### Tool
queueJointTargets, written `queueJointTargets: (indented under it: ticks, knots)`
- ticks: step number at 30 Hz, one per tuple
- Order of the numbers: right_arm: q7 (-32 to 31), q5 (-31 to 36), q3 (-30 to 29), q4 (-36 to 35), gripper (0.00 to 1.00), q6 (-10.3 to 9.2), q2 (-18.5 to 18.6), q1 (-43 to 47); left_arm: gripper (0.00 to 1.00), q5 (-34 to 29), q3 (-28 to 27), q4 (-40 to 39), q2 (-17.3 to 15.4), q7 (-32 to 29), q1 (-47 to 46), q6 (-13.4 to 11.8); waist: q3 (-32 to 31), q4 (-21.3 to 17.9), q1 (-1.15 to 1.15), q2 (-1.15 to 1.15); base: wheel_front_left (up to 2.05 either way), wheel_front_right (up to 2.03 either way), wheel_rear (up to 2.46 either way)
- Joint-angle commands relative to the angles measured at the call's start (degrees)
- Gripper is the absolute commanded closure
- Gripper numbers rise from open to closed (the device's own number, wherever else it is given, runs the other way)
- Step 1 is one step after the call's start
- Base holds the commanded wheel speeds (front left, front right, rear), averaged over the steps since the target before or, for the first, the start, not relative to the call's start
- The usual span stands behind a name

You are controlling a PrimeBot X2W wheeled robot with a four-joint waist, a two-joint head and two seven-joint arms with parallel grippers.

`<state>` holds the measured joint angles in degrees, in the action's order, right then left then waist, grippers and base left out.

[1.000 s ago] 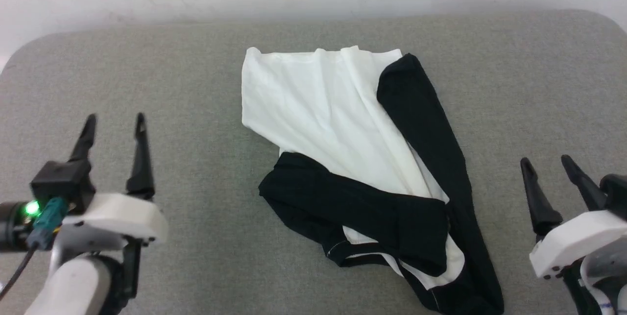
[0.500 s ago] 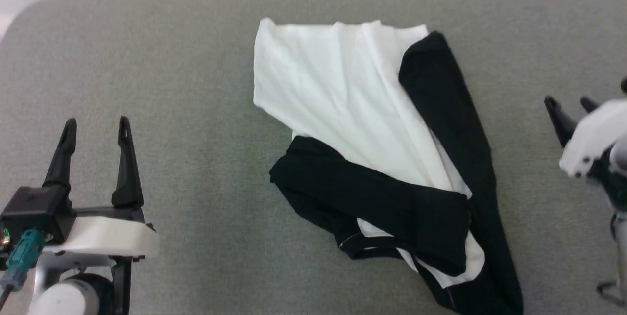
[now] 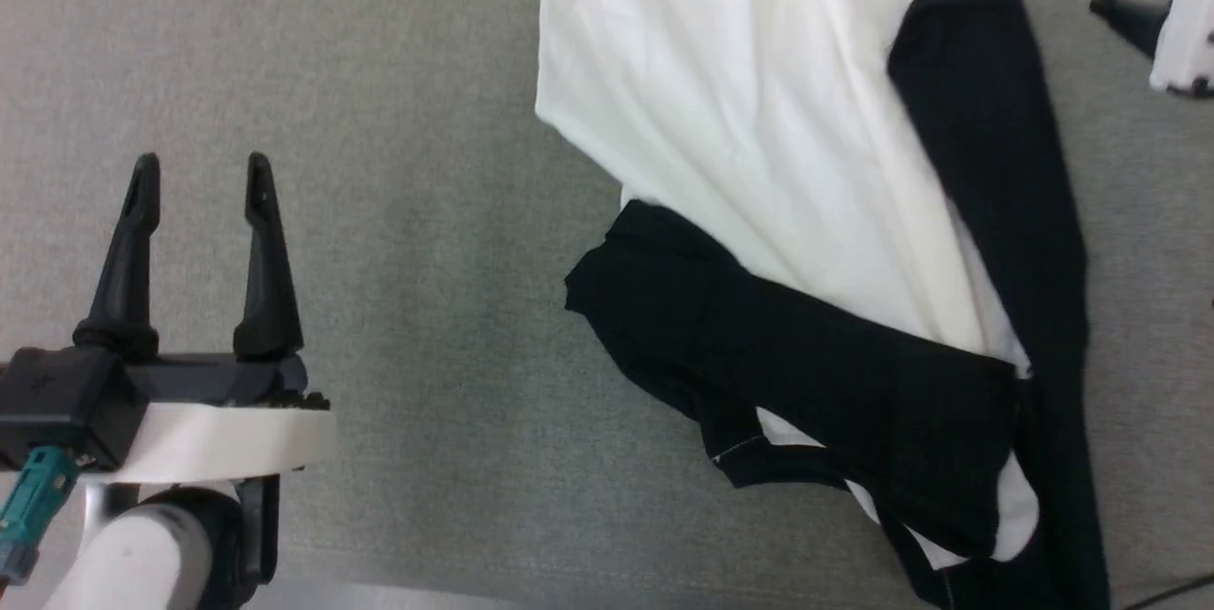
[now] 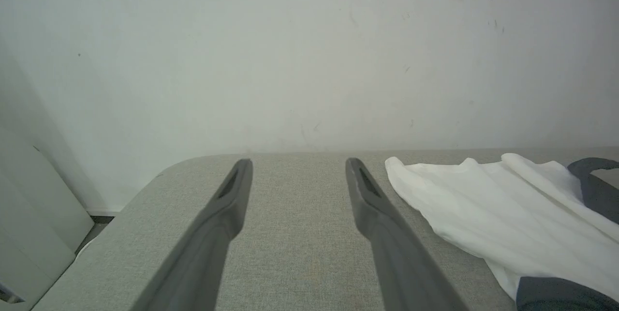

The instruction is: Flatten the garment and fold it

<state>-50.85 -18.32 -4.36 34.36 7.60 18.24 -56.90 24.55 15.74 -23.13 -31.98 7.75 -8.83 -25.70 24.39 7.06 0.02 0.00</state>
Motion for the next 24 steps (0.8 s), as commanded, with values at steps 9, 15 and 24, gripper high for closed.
queueJointTargets:
  ticks: [9,15,24]
  knots:
    - [-3.11,4.23,1.62,4.34,0.00,-0.11,1.44,-7.96,0.00,0.75,0.75,0.31,2.25,3.37,-3.74,1.93,9.98,6.80,-0.02,0.00,0.00,0.00,0.00]
    - [-4.72,5.63,4.72,6.92,0.00,-0.11,2.55,-8.53,0.00,1.05,0.81,1.53,3.03,4.71,-4.23,2.61,11.69,7.49,-0.02,0.00,0.00,0.00,0.00]
    - [-11.46,4.92,5.35,8.52,1.00,-0.11,2.39,-5.05,0.00,0.89,0.77,3.65,3.41,5.41,-3.65,2.41,8.96,6.50,-0.02,0.00,0.00,0.00,0.00]
